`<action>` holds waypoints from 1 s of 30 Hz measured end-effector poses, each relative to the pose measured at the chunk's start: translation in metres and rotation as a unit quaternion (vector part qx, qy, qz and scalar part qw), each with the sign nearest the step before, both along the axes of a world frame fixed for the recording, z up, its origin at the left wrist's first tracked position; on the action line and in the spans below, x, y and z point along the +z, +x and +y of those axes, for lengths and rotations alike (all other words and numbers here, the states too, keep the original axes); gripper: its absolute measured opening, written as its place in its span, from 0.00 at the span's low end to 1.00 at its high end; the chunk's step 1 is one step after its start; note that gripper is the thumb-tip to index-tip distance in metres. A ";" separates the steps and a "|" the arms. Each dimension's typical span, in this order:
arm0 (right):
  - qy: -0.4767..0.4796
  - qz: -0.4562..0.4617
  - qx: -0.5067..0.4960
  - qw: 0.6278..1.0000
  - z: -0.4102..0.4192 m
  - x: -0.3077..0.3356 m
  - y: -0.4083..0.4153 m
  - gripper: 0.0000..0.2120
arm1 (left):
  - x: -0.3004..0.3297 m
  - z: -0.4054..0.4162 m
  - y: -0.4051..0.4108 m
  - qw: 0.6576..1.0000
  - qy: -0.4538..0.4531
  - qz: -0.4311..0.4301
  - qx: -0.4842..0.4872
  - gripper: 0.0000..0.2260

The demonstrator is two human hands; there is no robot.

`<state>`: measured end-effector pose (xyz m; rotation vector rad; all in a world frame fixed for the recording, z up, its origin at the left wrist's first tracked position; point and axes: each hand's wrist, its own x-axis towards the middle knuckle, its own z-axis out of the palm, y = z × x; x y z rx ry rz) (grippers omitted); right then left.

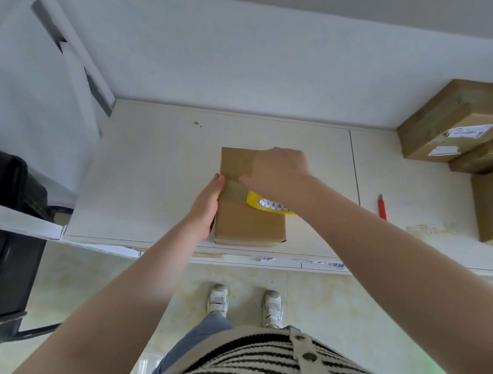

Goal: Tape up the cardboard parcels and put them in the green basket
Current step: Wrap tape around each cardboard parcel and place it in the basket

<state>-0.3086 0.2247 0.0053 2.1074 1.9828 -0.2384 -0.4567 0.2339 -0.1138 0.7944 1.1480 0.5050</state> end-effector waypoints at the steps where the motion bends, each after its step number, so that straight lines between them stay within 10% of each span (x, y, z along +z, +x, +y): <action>1: 0.000 -0.014 0.015 1.000 0.002 -0.002 -0.008 0.19 | -0.002 -0.004 0.002 1.000 -0.007 0.016 0.010 0.21; 10: -0.040 0.180 -0.088 0.979 -0.004 0.008 0.050 0.33 | -0.008 -0.005 0.006 0.987 0.140 0.086 -0.003 0.24; 18: -0.022 0.067 -0.112 0.991 -0.025 -0.007 0.079 0.36 | -0.008 -0.005 0.002 0.977 0.183 0.110 -0.008 0.19; 30: -0.097 0.145 -0.202 0.964 -0.031 -0.070 0.100 0.38 | -0.005 -0.002 0.003 0.966 0.198 0.152 -0.067 0.23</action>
